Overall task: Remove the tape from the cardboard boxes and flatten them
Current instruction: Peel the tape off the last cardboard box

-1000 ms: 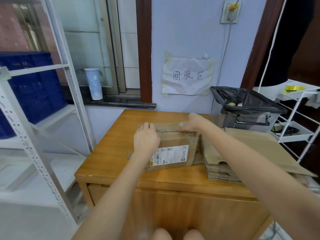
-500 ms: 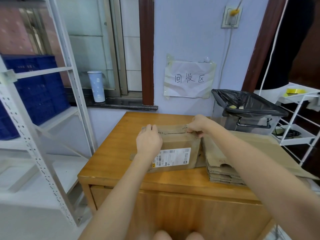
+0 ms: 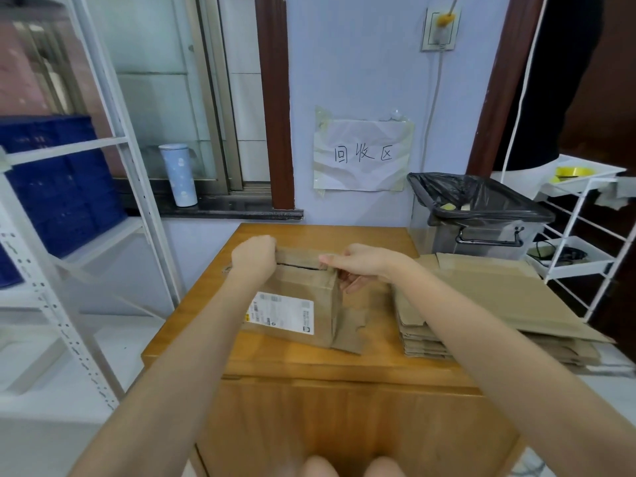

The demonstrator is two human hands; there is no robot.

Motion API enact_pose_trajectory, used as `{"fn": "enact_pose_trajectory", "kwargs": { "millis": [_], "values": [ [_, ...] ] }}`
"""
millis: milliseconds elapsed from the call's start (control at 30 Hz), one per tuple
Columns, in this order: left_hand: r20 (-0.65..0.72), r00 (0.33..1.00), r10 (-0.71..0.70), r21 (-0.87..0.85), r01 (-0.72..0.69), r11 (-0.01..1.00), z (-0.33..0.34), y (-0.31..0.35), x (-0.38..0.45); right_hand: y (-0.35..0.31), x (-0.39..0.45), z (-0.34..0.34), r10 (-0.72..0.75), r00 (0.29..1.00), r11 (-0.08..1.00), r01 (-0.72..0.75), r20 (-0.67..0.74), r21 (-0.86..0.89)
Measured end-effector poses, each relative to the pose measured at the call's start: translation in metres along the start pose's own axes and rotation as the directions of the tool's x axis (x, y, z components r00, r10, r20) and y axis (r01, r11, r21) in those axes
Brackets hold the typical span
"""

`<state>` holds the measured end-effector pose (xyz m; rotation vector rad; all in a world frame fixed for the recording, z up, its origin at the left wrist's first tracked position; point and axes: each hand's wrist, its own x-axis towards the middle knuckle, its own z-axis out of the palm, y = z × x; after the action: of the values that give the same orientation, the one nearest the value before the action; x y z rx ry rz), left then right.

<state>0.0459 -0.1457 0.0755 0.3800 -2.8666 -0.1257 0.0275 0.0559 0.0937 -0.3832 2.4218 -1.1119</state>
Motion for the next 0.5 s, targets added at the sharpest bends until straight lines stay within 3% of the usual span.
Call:
{"fn": "enact_pose_trajectory", "kwargs": {
  "millis": [67,167,233,367,433,500],
  "values": [
    [0.002,1.0,-0.006,-0.036,0.006,0.999,-0.002,0.002,-0.002,-0.001,-0.003,0.005,-0.026,1.0,1.0,0.026,-0.001,0.003],
    [-0.082,0.978,0.192,-0.149,-0.203,0.968,0.006,0.009,-0.011,-0.001,-0.006,0.01,-0.067,0.997,0.998,0.067,0.035,0.014],
    [-0.054,0.959,0.28,-0.241,-0.284,0.928,0.011,0.009,-0.017,0.002,-0.006,0.01,-0.094,0.995,0.995,0.093,0.034,0.029],
    [0.021,0.926,0.378,-0.427,-0.334,0.84,0.01,-0.004,-0.011,0.018,-0.001,0.0,-0.103,0.973,0.973,0.141,-0.206,0.182],
    [-0.007,0.876,0.482,-0.421,-0.439,0.794,0.01,-0.009,-0.007,0.028,0.003,0.0,-0.136,0.96,0.965,0.184,-0.246,0.187],
    [-0.009,0.81,0.586,-0.286,-0.564,0.775,0.006,-0.012,0.0,0.034,0.005,0.007,-0.177,0.967,0.962,0.209,-0.183,0.175]
  ]
}}
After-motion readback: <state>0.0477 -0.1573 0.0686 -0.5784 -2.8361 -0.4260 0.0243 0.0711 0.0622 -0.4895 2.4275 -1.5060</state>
